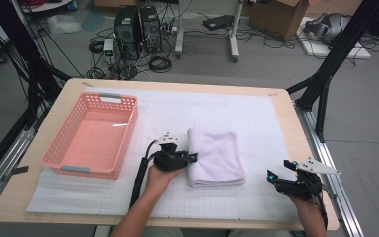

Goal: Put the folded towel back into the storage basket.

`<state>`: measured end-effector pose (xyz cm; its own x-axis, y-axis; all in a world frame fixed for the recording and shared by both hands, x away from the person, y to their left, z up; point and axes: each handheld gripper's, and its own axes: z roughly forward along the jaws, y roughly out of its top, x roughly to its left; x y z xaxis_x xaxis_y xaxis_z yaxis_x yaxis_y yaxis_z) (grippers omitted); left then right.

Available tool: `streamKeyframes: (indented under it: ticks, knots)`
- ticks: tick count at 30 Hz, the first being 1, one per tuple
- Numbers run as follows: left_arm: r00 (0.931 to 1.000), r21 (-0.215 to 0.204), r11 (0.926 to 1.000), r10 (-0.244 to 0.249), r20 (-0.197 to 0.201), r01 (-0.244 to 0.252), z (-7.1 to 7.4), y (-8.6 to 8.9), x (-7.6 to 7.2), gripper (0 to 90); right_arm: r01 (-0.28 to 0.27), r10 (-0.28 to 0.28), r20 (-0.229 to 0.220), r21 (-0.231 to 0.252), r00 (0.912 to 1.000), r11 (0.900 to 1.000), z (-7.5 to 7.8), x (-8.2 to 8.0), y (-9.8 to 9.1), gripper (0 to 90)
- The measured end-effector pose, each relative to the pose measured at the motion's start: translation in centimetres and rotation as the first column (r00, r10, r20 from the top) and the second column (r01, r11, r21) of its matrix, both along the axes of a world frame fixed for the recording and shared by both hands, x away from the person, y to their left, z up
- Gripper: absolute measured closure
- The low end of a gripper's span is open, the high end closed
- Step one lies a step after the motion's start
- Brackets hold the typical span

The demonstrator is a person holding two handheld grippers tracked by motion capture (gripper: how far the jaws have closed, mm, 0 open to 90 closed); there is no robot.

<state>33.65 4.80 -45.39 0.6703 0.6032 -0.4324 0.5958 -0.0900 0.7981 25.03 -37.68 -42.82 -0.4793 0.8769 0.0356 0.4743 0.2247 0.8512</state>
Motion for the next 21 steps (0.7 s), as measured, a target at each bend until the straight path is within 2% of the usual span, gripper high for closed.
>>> streamKeyframes:
  ticks: [3, 5, 7, 8, 9, 10, 13, 16, 19, 21]
  knots:
    - [0.9999, 0.014, 0.9998, 0.012, 0.000, -0.012, -0.1, -0.3, 0.0, 71.2, -0.003, 0.003, -0.003, 0.002, 1.0000, 1.0000, 0.0, 0.0, 0.2, 21.3]
    - [0.9991, 0.024, 0.9990, 0.037, -0.021, -0.037, -0.2, -0.6, 0.2, 69.2, -0.007, 0.007, -0.006, 0.000, 1.0000, 1.0000, 0.0, 0.1, 0.3, 21.3]
    - [0.9960, 0.040, 0.9962, 0.080, -0.040, -0.078, -0.3, -0.8, 0.3, 57.7, -0.011, 0.011, -0.003, -0.001, 0.9999, 0.9999, 0.0, 0.1, 0.3, 21.3]
    - [0.9943, 0.051, 0.9945, 0.094, -0.051, -0.092, -0.3, -0.8, 0.5, 47.8, -0.011, 0.011, -0.003, -0.001, 0.9999, 0.9999, 0.0, 0.1, 0.3, 21.3]
    - [0.9930, 0.049, 0.9943, 0.098, -0.066, -0.095, -0.3, -0.9, 0.6, 43.0, -0.010, 0.010, -0.003, 0.001, 0.9999, 0.9999, 0.0, 0.1, 0.3, 21.3]
    - [0.9930, 0.050, 0.9949, 0.091, -0.075, -0.087, -0.3, -1.0, 0.8, 43.3, -0.010, 0.010, -0.006, 0.003, 0.9999, 0.9999, -0.1, 0.1, 0.3, 21.3]
    - [0.9925, 0.056, 0.9958, 0.078, -0.094, -0.072, -0.3, -1.7, 0.9, 56.2, -0.016, 0.016, -0.009, -0.001, 0.9998, 0.9999, -0.1, 0.2, 0.3, 21.3]
    - [0.9935, 0.043, 0.9965, 0.076, -0.085, -0.073, -0.2, -1.6, 0.9, 67.4, -0.016, 0.016, -0.010, 0.004, 0.9998, 0.9999, -0.1, 0.2, 0.3, 21.3]
    - [0.9980, 0.030, 0.9979, 0.058, -0.026, -0.057, 0.2, -1.4, 0.6, 69.9, -0.013, 0.013, -0.009, 0.010, 0.9999, 0.9999, 0.0, 0.1, 0.2, 21.3]
    - [0.9985, 0.020, 0.9989, 0.042, 0.035, -0.043, 0.7, -1.4, 0.3, 70.1, -0.010, 0.010, -0.008, 0.009, 0.9999, 0.9999, 0.0, 0.1, 0.1, 21.3]
